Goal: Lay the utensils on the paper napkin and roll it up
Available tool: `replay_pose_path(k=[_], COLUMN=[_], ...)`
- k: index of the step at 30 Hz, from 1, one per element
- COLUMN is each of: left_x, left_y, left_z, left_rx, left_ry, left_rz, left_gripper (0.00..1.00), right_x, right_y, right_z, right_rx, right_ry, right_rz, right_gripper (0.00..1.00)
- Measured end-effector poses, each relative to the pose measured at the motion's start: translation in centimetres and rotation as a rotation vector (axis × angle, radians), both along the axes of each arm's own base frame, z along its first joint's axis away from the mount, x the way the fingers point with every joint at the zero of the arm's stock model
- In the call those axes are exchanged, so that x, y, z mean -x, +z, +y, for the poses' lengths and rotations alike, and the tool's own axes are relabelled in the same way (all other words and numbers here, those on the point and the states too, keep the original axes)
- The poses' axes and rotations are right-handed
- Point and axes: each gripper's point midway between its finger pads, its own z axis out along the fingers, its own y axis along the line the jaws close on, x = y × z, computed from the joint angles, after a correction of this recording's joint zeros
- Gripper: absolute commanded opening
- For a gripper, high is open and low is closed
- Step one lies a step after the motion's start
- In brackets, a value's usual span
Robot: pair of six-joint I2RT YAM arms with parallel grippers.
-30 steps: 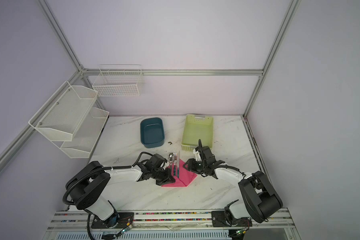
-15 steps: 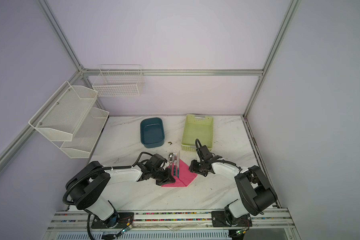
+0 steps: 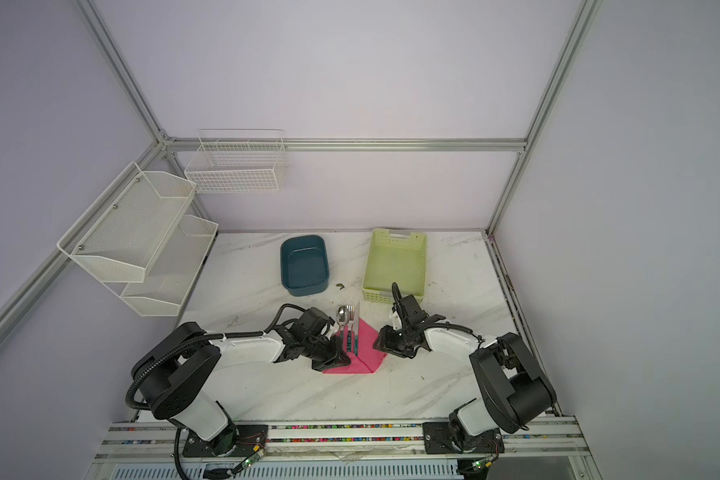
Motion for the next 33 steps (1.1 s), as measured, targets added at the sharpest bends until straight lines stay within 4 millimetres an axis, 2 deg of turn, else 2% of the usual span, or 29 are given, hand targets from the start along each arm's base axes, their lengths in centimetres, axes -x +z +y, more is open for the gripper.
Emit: replay_pose_path(k=[7, 14, 23, 28, 33], left_x=[0.0, 0.0, -0.1, -0.1, -0.1], left_y=[0.0, 0.0, 0.0, 0.0, 0.0], left_z=[0.0, 0.0, 0.1, 0.2, 0.2], left_rx=[-0.001, -0.001, -0.003, -0.003, -0.003], left_ry=[0.000, 0.001, 0.003, -0.001, -0.001], left_rz=[0.000, 0.000, 0.002, -0.002, -0.003], left_gripper=[0.00, 0.00, 0.00, 0.00, 0.00], right_x=[0.6, 0.3, -0.9, -2.3, -3.0], right_y=[0.4, 1.2, 1.8, 2.3, 2.7], right_z=[2.7, 4.2, 4.8, 4.8, 5.0], right_rx=[-0.190, -0.299, -0.317, -0.283, -0.271], right_ry=[0.021, 0.034, 0.032, 0.032, 0.049], right_rz=[0.065, 0.082, 0.040, -0.017, -0.050], right_gripper=[0.51, 0.52, 0.54, 0.55, 0.50])
